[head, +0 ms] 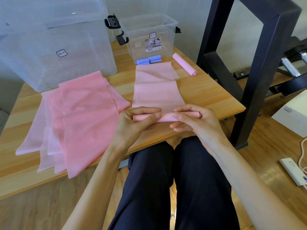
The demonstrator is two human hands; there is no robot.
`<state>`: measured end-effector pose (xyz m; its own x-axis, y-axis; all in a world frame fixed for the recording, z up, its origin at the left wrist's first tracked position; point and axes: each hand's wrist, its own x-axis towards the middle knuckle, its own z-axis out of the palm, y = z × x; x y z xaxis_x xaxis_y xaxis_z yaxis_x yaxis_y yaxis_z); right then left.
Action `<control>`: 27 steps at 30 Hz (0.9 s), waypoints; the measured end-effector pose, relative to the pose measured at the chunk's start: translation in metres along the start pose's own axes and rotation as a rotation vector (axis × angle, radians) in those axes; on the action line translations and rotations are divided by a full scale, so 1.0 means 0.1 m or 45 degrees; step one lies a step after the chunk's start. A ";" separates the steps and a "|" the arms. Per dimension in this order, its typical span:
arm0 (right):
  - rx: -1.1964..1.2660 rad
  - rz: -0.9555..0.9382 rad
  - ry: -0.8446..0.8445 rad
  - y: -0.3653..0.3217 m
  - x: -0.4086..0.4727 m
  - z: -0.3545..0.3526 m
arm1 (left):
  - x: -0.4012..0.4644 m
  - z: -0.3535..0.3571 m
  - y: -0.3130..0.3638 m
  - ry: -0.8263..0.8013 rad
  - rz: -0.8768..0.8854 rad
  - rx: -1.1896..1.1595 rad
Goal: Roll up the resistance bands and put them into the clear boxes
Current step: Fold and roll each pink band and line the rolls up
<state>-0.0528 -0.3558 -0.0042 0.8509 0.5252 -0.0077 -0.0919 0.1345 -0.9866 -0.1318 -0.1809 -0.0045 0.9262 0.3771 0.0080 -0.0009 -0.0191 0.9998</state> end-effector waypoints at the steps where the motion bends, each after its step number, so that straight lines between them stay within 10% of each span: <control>1: -0.008 0.000 0.019 0.00 0.00 0.00 | -0.01 0.00 0.00 -0.027 0.020 0.026; 27: 0.033 0.046 -0.090 0.00 -0.02 -0.02 | -0.01 0.03 0.00 0.003 -0.011 -0.036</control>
<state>-0.0536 -0.3593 -0.0042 0.8085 0.5878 -0.0306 -0.1357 0.1356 -0.9814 -0.1318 -0.1840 -0.0043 0.9254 0.3790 -0.0003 -0.0040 0.0106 0.9999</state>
